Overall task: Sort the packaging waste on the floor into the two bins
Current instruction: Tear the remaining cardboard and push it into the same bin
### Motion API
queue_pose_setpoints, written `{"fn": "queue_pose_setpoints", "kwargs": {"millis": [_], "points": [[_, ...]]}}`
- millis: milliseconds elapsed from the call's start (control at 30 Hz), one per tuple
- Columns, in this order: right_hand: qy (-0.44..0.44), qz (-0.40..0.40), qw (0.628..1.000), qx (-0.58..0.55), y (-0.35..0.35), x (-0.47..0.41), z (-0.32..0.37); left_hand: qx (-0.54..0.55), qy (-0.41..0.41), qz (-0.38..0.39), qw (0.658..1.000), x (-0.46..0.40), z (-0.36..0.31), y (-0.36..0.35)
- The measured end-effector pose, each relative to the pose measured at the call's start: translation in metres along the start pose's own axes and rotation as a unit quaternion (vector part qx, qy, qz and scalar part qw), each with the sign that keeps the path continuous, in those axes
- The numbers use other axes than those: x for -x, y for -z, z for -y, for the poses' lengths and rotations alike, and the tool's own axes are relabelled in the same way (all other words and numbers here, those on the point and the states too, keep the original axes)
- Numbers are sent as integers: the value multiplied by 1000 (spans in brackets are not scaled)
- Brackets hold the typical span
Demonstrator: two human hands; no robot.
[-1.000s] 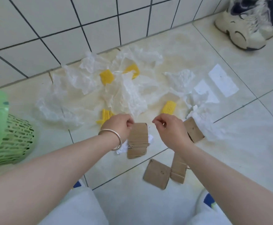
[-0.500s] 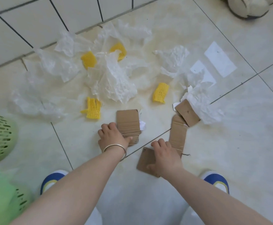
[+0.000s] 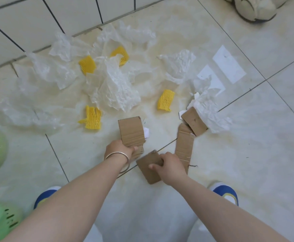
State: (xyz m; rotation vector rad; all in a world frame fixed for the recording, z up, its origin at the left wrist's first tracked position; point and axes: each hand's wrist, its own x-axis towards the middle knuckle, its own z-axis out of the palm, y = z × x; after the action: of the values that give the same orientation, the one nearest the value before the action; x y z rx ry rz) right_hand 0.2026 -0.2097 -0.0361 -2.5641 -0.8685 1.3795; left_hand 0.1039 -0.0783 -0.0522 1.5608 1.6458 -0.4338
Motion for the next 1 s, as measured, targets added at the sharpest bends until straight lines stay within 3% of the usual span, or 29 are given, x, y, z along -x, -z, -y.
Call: {"fn": "queue_pose_setpoints", "kwargs": {"millis": [133,200,333,533,700,900,1000], "points": [[-77,-172,980,-69,25,-9,-16,93,-33,13,995,3,-4,-2],[-130,-213,964,-87,30,-12,-25,130,-37,19,991,5,-7,-4],[-166,-183,955,-165,22,-17,-30,166,-39,51,984,12,-12,-13],[-80,-148,960,-222,18,-16,-10,215,-64,96,970,19,-17,-14],[-64,-109,945,-303,22,-19,-8,371,-10,208,905,14,-23,1],[-40,-107,909,-402,34,-32,-3,461,-1,297,837,24,-44,0],[-34,-98,897,-431,38,-38,3,457,-7,273,846,26,-53,-11]]}}
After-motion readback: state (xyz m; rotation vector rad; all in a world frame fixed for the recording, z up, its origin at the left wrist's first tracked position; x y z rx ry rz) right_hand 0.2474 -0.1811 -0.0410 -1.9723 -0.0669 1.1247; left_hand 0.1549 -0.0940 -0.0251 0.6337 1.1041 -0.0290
